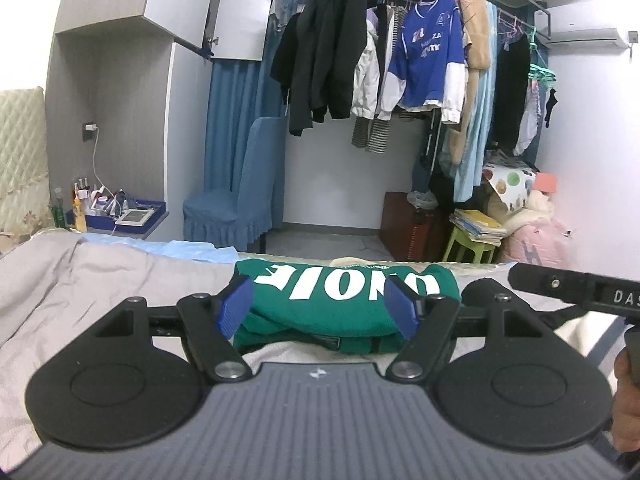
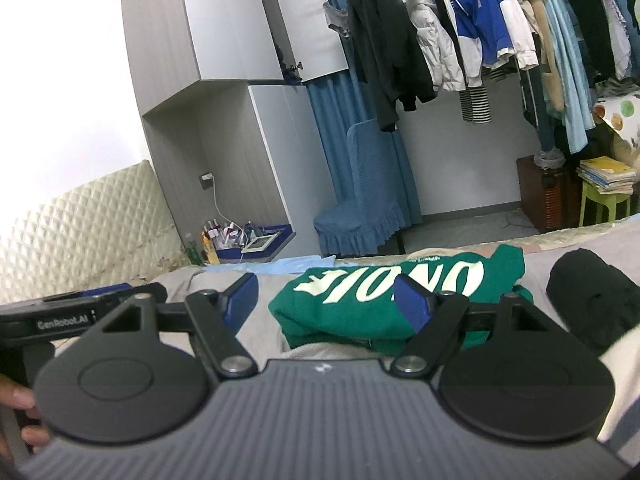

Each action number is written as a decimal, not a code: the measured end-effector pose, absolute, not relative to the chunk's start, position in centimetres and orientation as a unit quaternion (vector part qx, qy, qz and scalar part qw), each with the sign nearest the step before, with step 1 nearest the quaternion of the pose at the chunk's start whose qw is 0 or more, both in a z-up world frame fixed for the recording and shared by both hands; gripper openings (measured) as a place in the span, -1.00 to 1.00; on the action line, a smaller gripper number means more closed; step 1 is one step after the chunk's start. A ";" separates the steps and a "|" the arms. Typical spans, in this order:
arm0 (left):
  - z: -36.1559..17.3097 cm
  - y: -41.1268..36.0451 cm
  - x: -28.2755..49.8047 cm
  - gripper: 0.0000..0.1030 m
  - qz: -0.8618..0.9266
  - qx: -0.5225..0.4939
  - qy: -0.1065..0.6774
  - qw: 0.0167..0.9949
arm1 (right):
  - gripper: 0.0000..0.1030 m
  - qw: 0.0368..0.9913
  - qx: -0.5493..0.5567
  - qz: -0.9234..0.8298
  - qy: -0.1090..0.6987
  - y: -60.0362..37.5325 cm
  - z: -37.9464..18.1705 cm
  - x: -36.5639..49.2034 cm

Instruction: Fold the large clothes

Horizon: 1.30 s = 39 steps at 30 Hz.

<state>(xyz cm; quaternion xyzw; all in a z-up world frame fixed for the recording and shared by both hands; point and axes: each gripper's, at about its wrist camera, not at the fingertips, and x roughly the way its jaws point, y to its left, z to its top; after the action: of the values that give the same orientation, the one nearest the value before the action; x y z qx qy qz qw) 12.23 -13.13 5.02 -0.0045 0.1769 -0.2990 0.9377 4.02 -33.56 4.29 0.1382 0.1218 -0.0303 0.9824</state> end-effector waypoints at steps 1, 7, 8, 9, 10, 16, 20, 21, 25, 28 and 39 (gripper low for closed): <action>4.7 -13.1 12.0 0.48 -0.296 -0.003 0.174 0.939 | 0.51 0.983 0.138 -0.031 0.121 -33.4 4.1 3.7; 4.1 -12.9 10.0 0.53 -0.293 0.004 0.164 0.942 | 0.51 0.983 0.134 -0.030 0.121 -32.4 3.0 2.2; 4.0 -13.0 9.8 0.53 -0.294 0.005 0.163 0.942 | 0.51 0.983 0.132 -0.030 0.122 -32.3 2.8 2.0; 4.0 -13.0 9.5 0.54 -0.295 0.005 0.162 0.942 | 0.51 0.984 0.129 -0.032 0.122 -32.2 2.6 1.8; 3.9 -13.1 9.6 0.54 -0.297 0.002 0.163 0.941 | 0.51 0.984 0.125 -0.036 0.122 -32.1 2.4 1.6; 2.7 -13.4 9.1 0.55 -0.302 0.013 0.174 0.937 | 0.51 0.983 0.123 -0.051 0.129 -32.0 1.3 0.8; 1.6 -13.7 9.4 0.55 -0.316 0.007 0.192 0.929 | 0.51 0.982 0.119 -0.061 0.136 -32.0 0.5 0.4; 1.3 -13.9 9.4 0.55 -0.317 0.010 0.195 0.928 | 0.51 0.981 0.118 -0.064 0.138 -31.9 0.2 0.4; 0.1 -14.4 9.7 0.55 -0.317 0.014 0.206 0.926 | 0.51 0.980 0.118 -0.071 0.147 -32.0 -0.4 0.2; -0.6 -14.5 10.0 0.55 -0.311 0.017 0.211 0.926 | 0.50 0.978 0.118 -0.075 0.158 -32.1 -1.0 0.3; -1.7 -14.4 10.5 0.81 -0.305 0.013 0.219 0.927 | 0.49 0.974 0.103 -0.095 0.177 -32.3 -2.5 0.2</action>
<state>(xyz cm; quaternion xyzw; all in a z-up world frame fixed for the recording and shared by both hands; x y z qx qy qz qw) 10.47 -14.43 -1.75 0.0129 0.2192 -0.3046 0.9268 0.16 -32.27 -2.52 0.1026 0.1770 -0.0951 0.9742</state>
